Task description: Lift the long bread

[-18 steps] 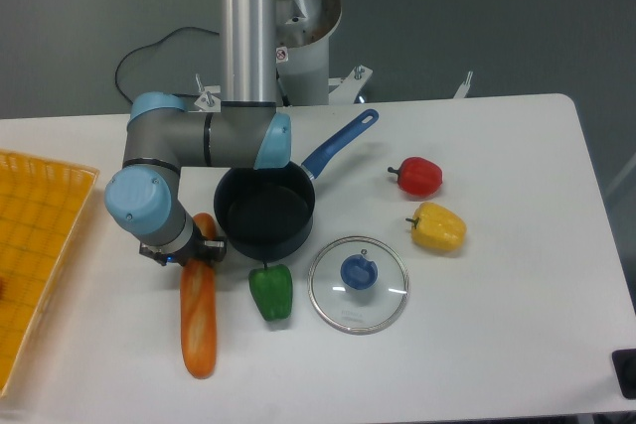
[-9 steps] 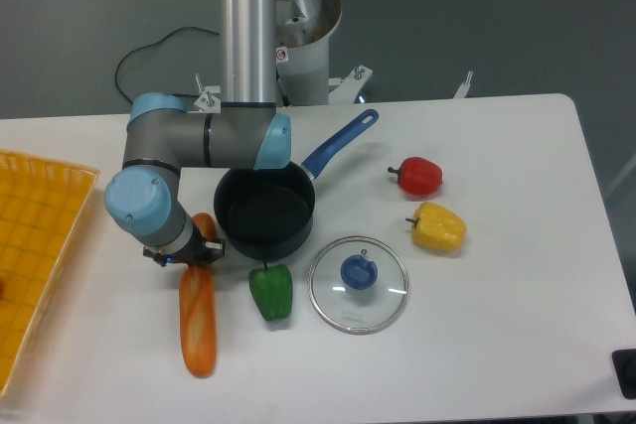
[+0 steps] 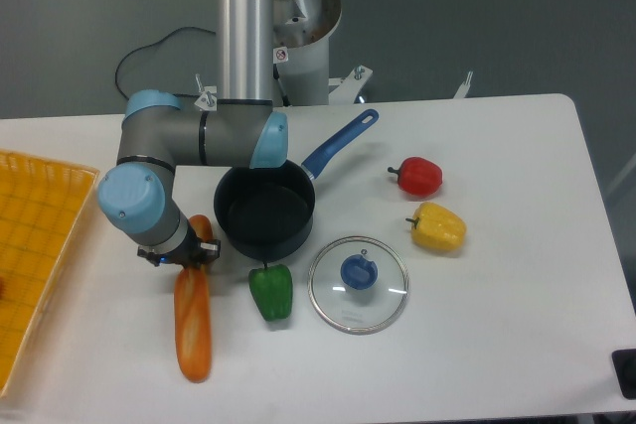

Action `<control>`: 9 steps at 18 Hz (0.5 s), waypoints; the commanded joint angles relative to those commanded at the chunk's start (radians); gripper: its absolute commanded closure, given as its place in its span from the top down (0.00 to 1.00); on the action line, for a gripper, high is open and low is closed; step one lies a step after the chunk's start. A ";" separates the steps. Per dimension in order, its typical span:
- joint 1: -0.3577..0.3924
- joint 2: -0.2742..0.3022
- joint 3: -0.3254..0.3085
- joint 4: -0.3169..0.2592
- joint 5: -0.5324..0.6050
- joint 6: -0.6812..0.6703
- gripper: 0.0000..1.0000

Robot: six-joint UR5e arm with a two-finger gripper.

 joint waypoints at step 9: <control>0.008 0.064 0.041 -0.057 -0.011 0.092 0.00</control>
